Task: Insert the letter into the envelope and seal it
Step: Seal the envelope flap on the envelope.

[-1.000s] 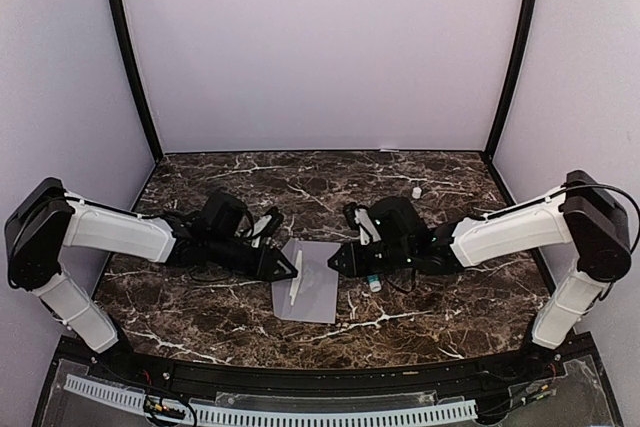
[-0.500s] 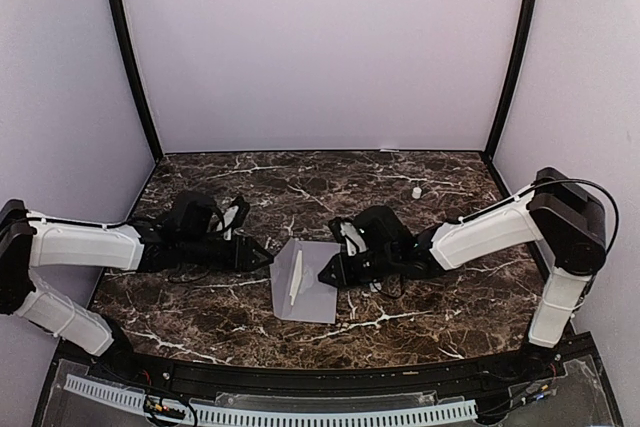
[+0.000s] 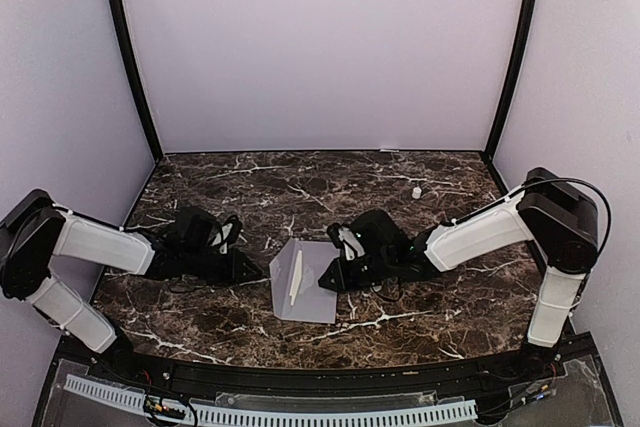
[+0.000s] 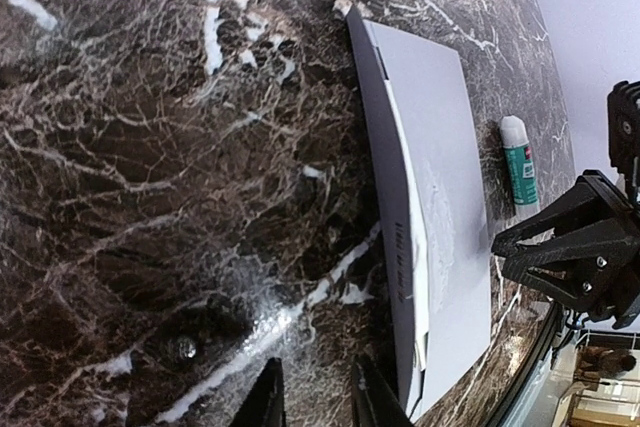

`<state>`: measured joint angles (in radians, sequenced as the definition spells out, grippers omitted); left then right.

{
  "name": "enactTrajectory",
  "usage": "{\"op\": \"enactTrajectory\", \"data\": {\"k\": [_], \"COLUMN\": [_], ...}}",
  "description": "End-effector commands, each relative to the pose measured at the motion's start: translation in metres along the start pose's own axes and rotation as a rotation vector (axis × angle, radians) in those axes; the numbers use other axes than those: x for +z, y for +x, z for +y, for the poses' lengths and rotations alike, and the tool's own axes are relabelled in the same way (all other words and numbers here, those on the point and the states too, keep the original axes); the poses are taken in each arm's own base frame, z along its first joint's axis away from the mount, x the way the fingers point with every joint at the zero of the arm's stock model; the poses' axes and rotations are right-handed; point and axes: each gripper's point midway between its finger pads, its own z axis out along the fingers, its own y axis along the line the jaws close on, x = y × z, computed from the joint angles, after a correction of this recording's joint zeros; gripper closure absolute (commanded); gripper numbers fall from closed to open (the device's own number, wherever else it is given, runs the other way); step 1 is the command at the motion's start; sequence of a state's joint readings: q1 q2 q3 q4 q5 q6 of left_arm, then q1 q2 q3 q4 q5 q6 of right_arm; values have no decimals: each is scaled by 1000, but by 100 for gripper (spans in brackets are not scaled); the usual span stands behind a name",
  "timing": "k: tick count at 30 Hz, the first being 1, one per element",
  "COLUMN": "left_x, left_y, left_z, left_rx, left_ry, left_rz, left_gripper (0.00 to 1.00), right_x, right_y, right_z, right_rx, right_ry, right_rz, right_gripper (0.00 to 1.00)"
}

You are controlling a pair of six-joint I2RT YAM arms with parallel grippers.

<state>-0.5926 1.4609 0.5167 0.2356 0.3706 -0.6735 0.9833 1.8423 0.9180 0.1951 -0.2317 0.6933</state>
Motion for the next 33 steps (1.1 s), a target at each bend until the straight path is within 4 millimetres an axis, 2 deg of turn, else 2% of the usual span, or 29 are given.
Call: {"op": "enactTrajectory", "data": {"k": [1,4,12,20,22,28,33], "left_x": [7,13,34,56,61,77,80], "left_y": [-6,-3,6,11,15,30,38], "left_z": [-11,-15,-55,-80,-80,-62,-46], "left_rx": [31,40,127,148,144,125,118], "left_ry": [52,74,145,196,200,172,115], "left_rz": [13,41,101,132,144,177,191], "left_gripper": [79,80,81,81,82,84,85], "right_x": [3,6,12,15,16,16,-1], "right_y": [-7,-6,0,6,7,6,-12], "right_z": [9,8,1,-6,-7,-6,7], "right_rx": [-5,-3,5,21,23,28,14], "right_ry": [-27,-26,-5,13,15,10,5], "right_rz": [-25,-19,4,19,21,18,-39], "right_gripper": [84,85,85,86,86,87,87]}}
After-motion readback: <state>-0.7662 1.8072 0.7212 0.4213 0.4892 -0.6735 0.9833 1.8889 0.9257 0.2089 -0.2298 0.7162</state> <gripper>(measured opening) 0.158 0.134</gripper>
